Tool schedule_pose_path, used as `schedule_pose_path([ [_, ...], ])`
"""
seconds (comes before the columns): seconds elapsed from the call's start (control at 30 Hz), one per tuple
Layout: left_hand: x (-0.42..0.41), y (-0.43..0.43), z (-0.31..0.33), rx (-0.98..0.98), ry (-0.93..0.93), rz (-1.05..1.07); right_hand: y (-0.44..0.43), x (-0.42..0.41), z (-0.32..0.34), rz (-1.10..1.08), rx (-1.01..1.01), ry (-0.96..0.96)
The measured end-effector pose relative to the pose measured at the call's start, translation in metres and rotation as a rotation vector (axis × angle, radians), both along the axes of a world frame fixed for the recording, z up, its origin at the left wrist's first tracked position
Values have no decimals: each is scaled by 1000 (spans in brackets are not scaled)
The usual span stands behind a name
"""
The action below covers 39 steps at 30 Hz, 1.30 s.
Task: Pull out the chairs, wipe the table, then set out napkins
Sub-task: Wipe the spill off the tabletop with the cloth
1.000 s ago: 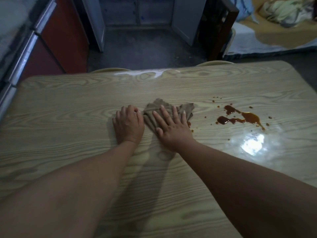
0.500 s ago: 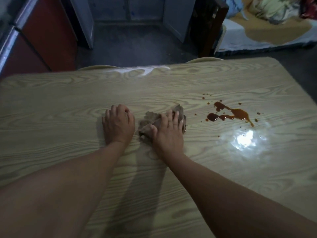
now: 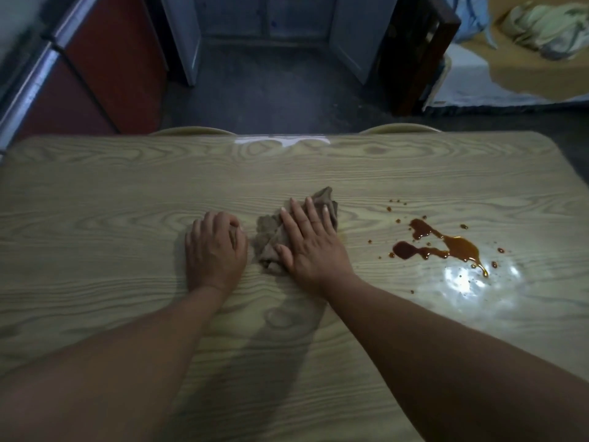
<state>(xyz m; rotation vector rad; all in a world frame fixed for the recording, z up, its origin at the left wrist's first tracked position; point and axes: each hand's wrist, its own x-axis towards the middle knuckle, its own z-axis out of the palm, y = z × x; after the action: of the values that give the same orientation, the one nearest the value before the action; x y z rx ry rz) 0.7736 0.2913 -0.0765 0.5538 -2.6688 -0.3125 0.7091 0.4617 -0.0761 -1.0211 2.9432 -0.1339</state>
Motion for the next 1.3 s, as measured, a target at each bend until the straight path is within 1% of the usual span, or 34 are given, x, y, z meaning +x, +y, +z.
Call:
schedule_pose_path([
  [0.2,8,3,-3,9,-9,28,2,-24,0,-180,13,-66],
  [0.3,2,2,-1,29,3,14,6,-29,6,-338,19,-75],
  [0.43,1,2,-1,35,8,8,6,-14,8,-505,4,-122],
  [0.5,2,2,-2,39,8,5,5,2,7,-529,-2,-134],
  [0.6,4,5,1,35,15,-24,14,29,7,-444,-13,-120],
  [0.7,7,7,1,13,9,-82,29,49,6,-290,-4,-103],
  [0.77,9,14,1,32,5,-76,44,57,6,-178,25,-103],
  [0.87,4,42,4,157,34,-52,71,59,8,6,64,-70],
  [1.0,-14,84,5,295,120,-142,97,41,4,188,80,4],
  [1.1,-30,105,5,419,202,-118,107,20,4,214,115,18],
  [1.17,-38,117,4,452,221,-95,111,6,6,184,121,28],
  [1.3,-40,126,-2,324,178,-57,112,-24,9,103,148,-2],
])
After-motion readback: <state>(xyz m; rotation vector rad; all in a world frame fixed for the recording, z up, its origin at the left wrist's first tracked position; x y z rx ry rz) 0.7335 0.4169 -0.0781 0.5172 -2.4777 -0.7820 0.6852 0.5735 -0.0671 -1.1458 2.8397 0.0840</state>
